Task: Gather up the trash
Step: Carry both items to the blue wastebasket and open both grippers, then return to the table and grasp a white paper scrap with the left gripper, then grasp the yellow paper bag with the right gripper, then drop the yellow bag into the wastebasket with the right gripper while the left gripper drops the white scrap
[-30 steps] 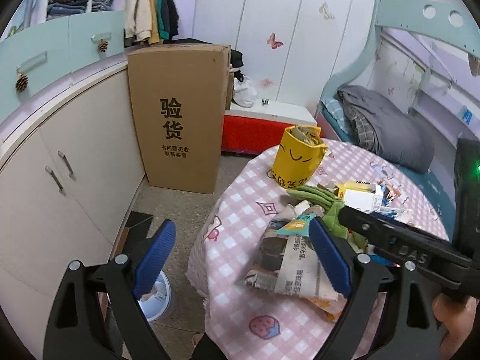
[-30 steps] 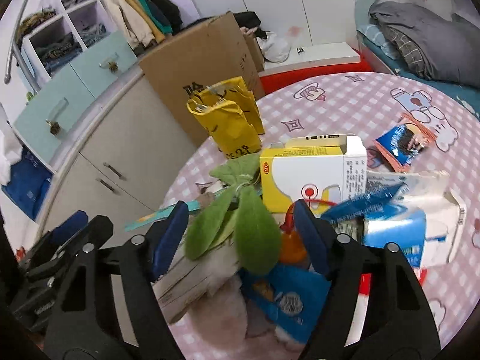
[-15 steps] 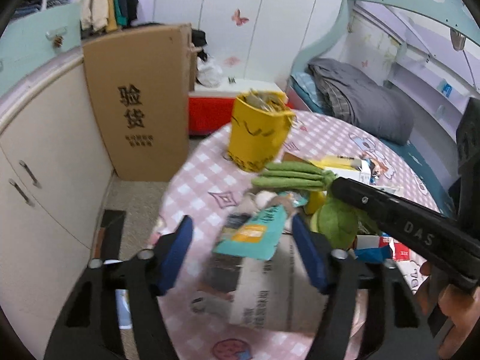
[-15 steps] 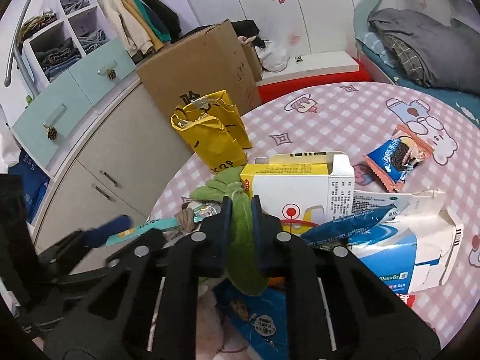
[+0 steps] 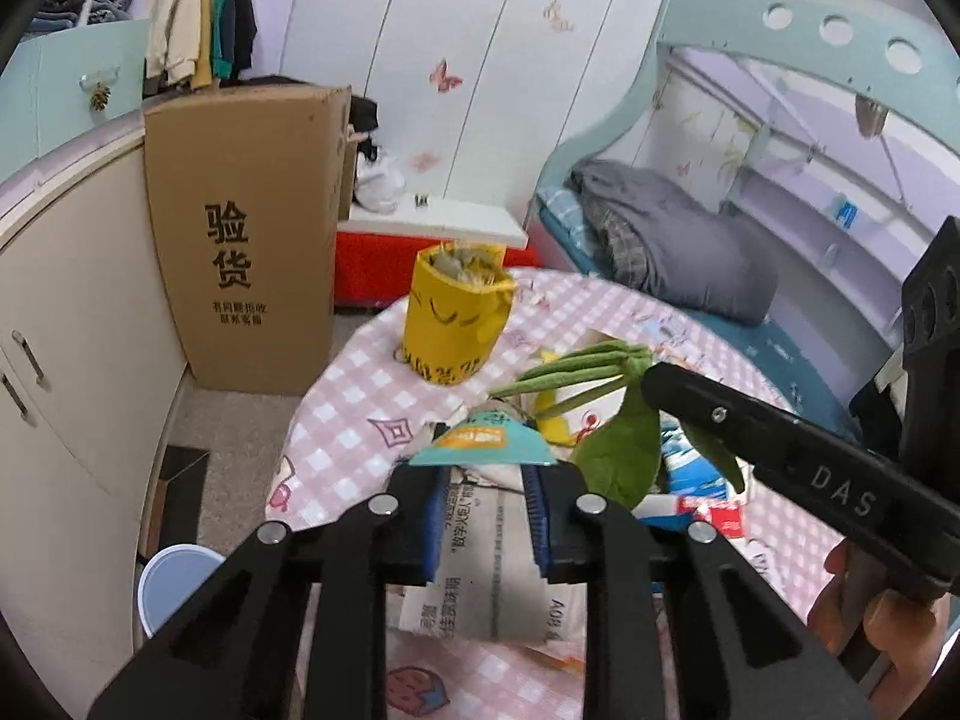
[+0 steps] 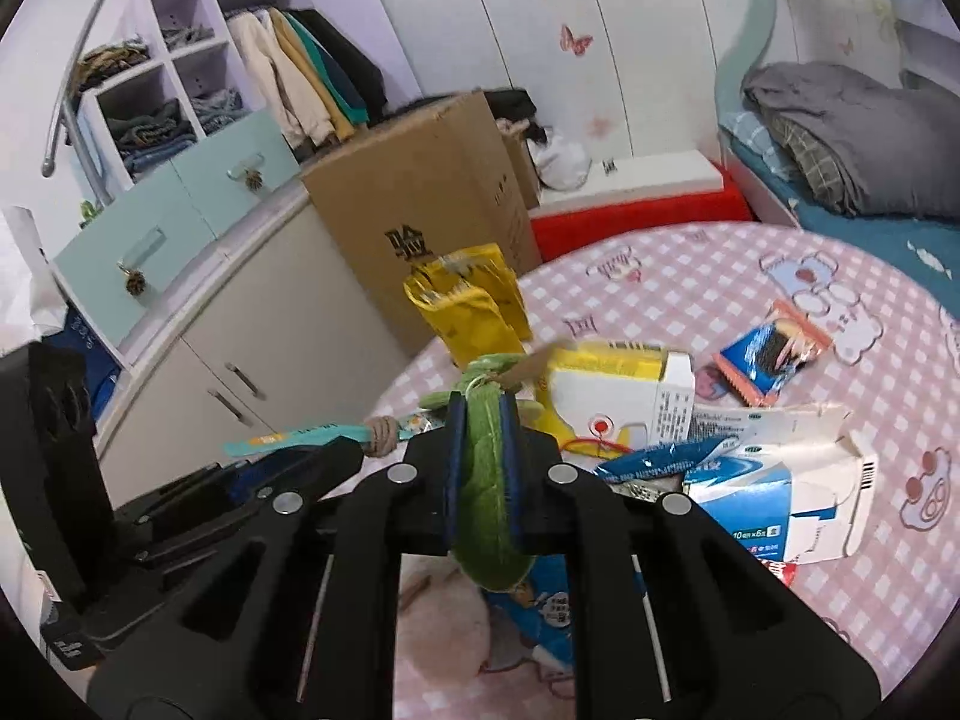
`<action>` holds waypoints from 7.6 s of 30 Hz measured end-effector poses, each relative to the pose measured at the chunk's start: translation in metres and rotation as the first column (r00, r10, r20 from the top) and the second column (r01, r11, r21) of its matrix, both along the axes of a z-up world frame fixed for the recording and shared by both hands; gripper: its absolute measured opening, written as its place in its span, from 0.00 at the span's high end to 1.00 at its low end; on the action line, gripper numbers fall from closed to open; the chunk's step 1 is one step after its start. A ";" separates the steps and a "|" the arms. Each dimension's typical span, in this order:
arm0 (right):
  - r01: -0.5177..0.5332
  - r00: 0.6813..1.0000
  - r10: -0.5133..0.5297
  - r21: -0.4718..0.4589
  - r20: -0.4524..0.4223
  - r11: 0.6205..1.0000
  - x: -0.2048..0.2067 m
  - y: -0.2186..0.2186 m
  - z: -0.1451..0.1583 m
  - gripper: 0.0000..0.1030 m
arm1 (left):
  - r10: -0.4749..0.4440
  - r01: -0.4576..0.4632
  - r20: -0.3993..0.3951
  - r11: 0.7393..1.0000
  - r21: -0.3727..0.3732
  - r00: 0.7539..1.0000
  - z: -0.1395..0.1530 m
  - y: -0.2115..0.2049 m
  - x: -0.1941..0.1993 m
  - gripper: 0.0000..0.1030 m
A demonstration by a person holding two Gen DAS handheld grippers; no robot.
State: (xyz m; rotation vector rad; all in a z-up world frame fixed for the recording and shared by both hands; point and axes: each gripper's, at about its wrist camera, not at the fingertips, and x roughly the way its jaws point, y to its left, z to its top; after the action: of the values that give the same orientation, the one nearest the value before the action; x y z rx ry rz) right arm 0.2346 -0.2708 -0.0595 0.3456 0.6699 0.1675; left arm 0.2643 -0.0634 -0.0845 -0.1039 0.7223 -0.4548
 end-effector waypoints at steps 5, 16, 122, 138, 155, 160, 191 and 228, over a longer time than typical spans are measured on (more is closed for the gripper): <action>-0.017 0.997 0.018 -0.005 0.070 1.000 -0.016 0.014 0.029 0.89 | 0.022 -0.019 0.049 0.998 -0.064 0.999 0.020 0.020 -0.017 0.79; -0.185 0.977 0.188 -0.036 0.102 0.982 -0.018 0.108 0.052 0.89 | 0.258 -0.245 0.110 0.963 -0.114 0.960 0.048 0.126 -0.060 0.79; 0.201 0.980 -0.201 -0.006 0.012 0.980 -0.070 -0.059 -0.023 0.29 | 0.015 -0.053 0.103 0.923 0.381 0.995 0.001 -0.073 -0.065 0.18; 0.185 0.982 -0.183 0.026 -0.054 0.982 -0.051 -0.088 -0.045 0.29 | 0.024 -0.006 -0.030 0.861 0.508 0.999 -0.034 -0.093 -0.017 0.66; 0.079 0.996 -0.081 -0.042 -0.039 0.996 -0.004 -0.039 -0.020 0.27 | 0.141 -0.147 0.049 0.976 0.160 0.989 0.027 -0.004 -0.012 0.98; 0.014 0.999 -0.020 -0.109 -0.050 0.994 0.034 -0.005 -0.013 0.23 | 0.213 -0.217 0.079 0.975 0.055 0.974 0.040 0.028 -0.006 0.98; -0.231 0.973 0.210 -0.406 -0.097 0.884 0.102 0.163 0.010 0.91 | 0.446 -0.446 0.019 0.895 0.001 0.895 0.014 0.174 0.029 0.98; -0.561 0.819 0.495 -0.220 -0.291 0.798 0.105 0.391 -0.140 0.49 | 0.702 -0.690 -0.217 0.710 0.142 0.678 -0.132 0.368 0.000 0.98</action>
State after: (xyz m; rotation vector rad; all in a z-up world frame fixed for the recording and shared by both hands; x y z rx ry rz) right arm 0.3399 0.1201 -0.1994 -0.1319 0.9917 0.5690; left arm 0.2640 0.3042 -0.2168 -0.3878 0.8857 0.3317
